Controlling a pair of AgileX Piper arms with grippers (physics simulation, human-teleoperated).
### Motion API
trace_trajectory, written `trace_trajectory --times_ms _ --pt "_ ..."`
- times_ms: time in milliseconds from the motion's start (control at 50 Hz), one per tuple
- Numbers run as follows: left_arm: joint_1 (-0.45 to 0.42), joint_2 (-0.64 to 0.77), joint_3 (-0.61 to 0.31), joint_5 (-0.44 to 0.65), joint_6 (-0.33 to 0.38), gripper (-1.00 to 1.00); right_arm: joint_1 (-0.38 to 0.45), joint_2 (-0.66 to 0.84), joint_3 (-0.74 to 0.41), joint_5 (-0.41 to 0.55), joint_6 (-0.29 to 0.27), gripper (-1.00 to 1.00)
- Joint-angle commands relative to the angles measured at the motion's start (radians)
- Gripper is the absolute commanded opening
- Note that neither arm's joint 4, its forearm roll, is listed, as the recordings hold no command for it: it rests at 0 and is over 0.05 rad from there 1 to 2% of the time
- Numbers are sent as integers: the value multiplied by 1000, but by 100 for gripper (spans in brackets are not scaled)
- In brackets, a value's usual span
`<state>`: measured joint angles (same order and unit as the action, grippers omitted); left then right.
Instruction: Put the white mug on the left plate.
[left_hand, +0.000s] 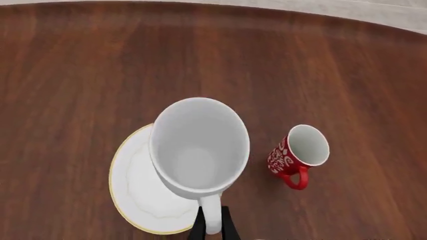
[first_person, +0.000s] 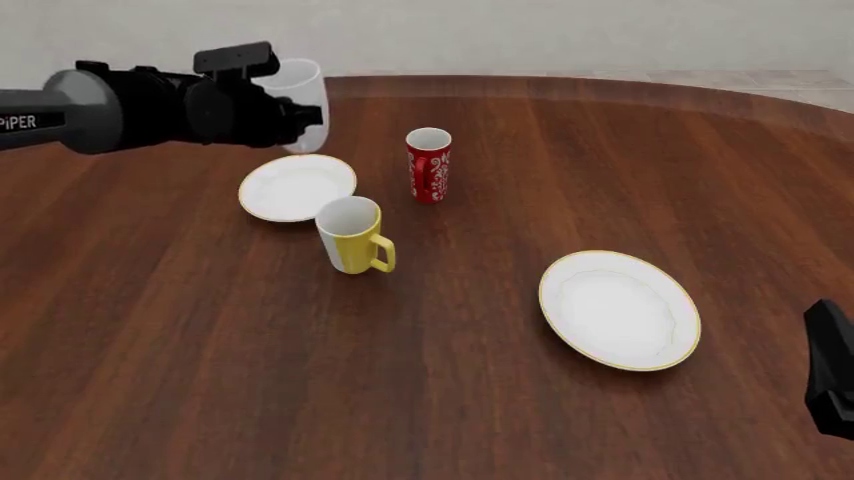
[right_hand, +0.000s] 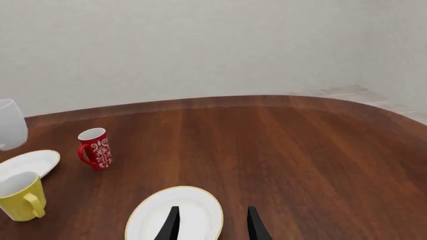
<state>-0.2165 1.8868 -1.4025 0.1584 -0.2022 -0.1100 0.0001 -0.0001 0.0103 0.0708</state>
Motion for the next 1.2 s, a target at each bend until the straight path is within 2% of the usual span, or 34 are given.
trace_trajectory --times_ms 20,780,1200 --pt "10 17 -11 16 27 -100 -1 0 0 0 1 100" --pt "36 64 -24 21 115 -100 -6 0 0 -4 8 100" --pt "53 95 -23 12 139 -100 -8 0 0 -5 8 100"
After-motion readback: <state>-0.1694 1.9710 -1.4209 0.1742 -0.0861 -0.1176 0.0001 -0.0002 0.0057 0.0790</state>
